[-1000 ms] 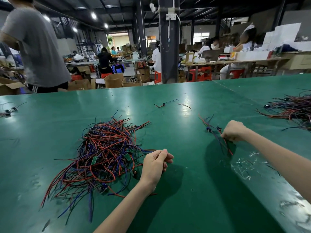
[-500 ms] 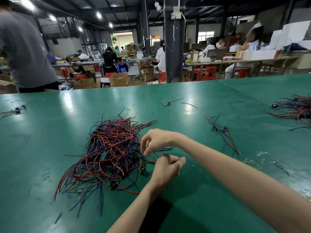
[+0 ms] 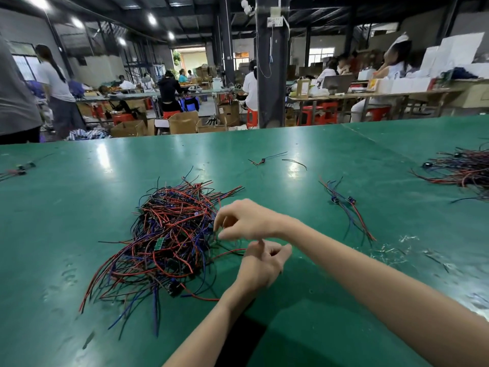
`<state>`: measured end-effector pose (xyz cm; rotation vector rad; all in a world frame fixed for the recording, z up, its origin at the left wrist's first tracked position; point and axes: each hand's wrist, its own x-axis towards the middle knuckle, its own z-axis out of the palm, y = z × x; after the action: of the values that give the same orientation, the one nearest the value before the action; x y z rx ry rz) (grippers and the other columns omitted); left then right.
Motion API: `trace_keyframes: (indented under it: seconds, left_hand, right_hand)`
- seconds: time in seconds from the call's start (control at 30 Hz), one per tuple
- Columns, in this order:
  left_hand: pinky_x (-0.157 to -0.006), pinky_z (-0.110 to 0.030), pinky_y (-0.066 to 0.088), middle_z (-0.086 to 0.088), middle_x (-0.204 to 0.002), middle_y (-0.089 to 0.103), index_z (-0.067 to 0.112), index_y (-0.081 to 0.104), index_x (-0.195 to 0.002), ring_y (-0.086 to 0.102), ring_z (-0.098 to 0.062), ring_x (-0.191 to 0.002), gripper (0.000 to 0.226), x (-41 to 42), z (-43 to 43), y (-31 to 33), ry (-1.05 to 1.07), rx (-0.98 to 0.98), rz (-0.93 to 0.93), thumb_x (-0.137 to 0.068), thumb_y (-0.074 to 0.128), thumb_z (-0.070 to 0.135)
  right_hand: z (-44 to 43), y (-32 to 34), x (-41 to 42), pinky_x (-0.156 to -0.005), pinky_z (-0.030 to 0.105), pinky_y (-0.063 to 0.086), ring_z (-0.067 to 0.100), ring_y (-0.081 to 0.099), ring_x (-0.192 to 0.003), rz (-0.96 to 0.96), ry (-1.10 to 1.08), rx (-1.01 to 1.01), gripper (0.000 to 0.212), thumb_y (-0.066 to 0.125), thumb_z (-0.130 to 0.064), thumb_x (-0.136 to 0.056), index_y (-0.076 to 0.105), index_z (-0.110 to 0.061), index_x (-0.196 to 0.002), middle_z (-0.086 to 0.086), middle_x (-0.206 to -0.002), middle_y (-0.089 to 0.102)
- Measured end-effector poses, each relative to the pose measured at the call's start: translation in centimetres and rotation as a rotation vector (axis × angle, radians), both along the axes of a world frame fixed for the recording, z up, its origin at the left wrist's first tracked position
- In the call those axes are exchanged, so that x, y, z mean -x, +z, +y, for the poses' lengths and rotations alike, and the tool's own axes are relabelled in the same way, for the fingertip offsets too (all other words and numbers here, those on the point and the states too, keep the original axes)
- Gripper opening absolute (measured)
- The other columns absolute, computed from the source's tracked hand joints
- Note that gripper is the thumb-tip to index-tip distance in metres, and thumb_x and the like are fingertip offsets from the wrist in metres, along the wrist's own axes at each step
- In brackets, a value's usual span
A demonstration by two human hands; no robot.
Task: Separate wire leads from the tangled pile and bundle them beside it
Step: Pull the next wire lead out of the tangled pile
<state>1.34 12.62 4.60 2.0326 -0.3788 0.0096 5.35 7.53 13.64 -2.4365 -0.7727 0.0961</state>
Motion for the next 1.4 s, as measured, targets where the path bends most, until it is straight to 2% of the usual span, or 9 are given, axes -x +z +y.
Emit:
trace_keyframes:
  seconds: [0.07, 0.23, 0.37, 0.43, 0.53, 0.8, 1.0, 1.13, 1.4]
  left_hand:
    - [-0.044, -0.025, 0.024, 0.003, -0.038, 0.037, 0.018, 0.045, -0.042, 0.031, -0.013, -0.037, 0.053, -0.3, 0.1, 0.0, 0.006, 0.018, -0.015, -0.092, 0.059, 0.025]
    - [-0.046, -0.016, 0.032, 0.006, -0.038, 0.047, 0.019, 0.052, -0.042, 0.041, 0.0, -0.037, 0.049, -0.6, 0.2, 0.5, -0.025, 0.077, -0.053, -0.091, 0.057, 0.025]
    - [-0.044, -0.018, 0.035, 0.002, -0.064, 0.06, 0.019, 0.064, -0.079, 0.045, -0.002, -0.042, 0.015, -0.6, 0.2, 0.8, 0.015, 0.361, 0.018, -0.089, 0.058, 0.009]
    - [-0.044, -0.02, 0.039, -0.001, -0.074, 0.057, 0.02, 0.061, -0.101, 0.047, -0.009, -0.046, 0.025, -0.6, 0.2, 1.1, 0.043, 0.513, 0.074, -0.089, 0.056, -0.001]
    - [-0.05, -0.023, 0.047, 0.0, -0.084, 0.061, 0.023, 0.057, -0.115, 0.054, -0.009, -0.054, 0.037, -0.5, 0.3, 1.4, 0.023, 0.62, 0.134, -0.092, 0.05, -0.004]
    - [-0.058, -0.025, 0.055, -0.01, -0.08, 0.067, 0.007, 0.064, -0.084, 0.063, -0.016, -0.064, 0.009, -0.4, 0.5, 1.9, 0.033, 0.881, 0.311, -0.087, 0.059, 0.0]
    - [-0.061, -0.024, 0.055, -0.012, -0.074, 0.069, 0.001, 0.066, -0.077, 0.066, -0.018, -0.068, 0.013, -0.4, 0.4, 1.2, 0.055, 0.79, 0.21, -0.088, 0.059, -0.002]
    - [-0.063, -0.024, 0.056, -0.009, -0.072, 0.069, 0.0, 0.066, -0.079, 0.066, -0.016, -0.065, 0.013, -0.4, 0.4, 1.2, 0.046, 0.783, 0.176, -0.088, 0.058, -0.004]
    - [-0.073, -0.026, 0.057, -0.016, -0.079, 0.071, -0.005, 0.068, -0.084, 0.068, -0.02, -0.072, 0.007, -0.1, 0.6, 1.4, -0.036, 0.79, 0.203, -0.083, 0.061, -0.008]
  right_hand:
    - [-1.6, 1.2, 0.2, -0.065, 0.017, 0.05, 0.011, 0.059, -0.067, 0.059, -0.046, -0.215, 0.015, 0.068, -0.005, -0.083, 0.068, -0.005, -0.097, -0.001, -0.072, 0.063]
    - [-5.9, 2.3, 1.6, -0.068, 0.022, 0.056, 0.012, 0.064, -0.065, 0.151, -0.113, -0.735, 0.018, 0.066, 0.006, -0.082, 0.068, -0.007, -0.094, 0.01, -0.077, 0.064]
    - [-8.2, 0.1, 3.2, -0.071, 0.02, 0.053, 0.01, 0.062, -0.073, 0.026, -0.227, -0.809, 0.03, 0.072, 0.01, -0.073, 0.071, -0.016, -0.086, 0.004, -0.078, 0.069]
    - [-8.8, -1.7, 4.0, -0.07, 0.018, 0.052, 0.005, 0.062, -0.07, 0.002, -0.272, -0.789, 0.031, 0.073, 0.012, -0.071, 0.07, -0.016, -0.083, -0.005, -0.072, 0.071]
    - [-9.4, -4.0, 4.7, -0.07, 0.017, 0.051, 0.003, 0.063, -0.07, -0.016, -0.321, -0.789, 0.034, 0.071, 0.017, -0.07, 0.068, -0.016, -0.076, -0.004, -0.075, 0.07]
    - [-9.5, -5.8, 5.3, -0.077, 0.019, 0.05, 0.009, 0.065, -0.076, -0.056, -0.367, -0.736, 0.025, 0.075, 0.011, -0.071, 0.071, -0.014, -0.07, 0.004, -0.086, 0.068]
    - [-9.2, -6.5, 4.8, -0.071, 0.031, 0.054, 0.019, 0.061, -0.068, 0.129, -0.484, -0.875, 0.019, 0.076, 0.004, -0.073, 0.064, -0.01, -0.077, 0.009, -0.075, 0.067]
    - [-9.3, -6.5, 4.7, -0.061, 0.022, 0.053, 0.012, 0.062, -0.065, 0.195, -0.453, -0.805, 0.017, 0.073, 0.003, -0.078, 0.071, -0.013, -0.082, 0.008, -0.075, 0.069]
    - [-8.9, -6.2, 4.2, -0.056, 0.023, 0.056, 0.014, 0.066, -0.057, 0.343, -0.62, -1.213, 0.01, 0.057, 0.004, -0.09, 0.055, -0.001, -0.081, 0.019, -0.078, 0.065]
